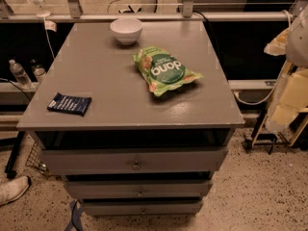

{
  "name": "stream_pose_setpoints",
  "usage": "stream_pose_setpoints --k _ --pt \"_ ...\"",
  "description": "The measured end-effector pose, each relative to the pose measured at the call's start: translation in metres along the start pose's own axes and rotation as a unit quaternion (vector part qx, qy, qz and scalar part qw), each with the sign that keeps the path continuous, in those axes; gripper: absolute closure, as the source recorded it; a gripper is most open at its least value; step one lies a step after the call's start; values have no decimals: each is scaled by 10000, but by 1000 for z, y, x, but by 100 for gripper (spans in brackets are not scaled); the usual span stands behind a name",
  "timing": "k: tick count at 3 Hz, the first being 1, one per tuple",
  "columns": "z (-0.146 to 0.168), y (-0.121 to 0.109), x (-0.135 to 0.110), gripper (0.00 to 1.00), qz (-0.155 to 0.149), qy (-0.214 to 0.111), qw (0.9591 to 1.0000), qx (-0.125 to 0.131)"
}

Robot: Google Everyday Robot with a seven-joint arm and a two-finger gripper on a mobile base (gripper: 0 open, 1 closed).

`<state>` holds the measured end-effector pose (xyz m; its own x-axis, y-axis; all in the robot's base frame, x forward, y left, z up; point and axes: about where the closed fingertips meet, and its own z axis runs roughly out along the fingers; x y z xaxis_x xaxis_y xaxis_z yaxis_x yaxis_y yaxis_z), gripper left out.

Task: Pick rxbar blueberry

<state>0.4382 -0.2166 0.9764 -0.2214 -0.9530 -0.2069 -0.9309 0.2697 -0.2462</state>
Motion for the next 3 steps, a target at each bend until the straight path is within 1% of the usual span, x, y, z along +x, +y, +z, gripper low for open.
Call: stream_pose_setpoints --k 1,2,3 --pt "0 0 0 0 0 -1 10000 0" --pt "8 -16 -57 0 -141 -677 9976 -64" --pt "10 -28 -114 0 -278 -1316 9909 -107"
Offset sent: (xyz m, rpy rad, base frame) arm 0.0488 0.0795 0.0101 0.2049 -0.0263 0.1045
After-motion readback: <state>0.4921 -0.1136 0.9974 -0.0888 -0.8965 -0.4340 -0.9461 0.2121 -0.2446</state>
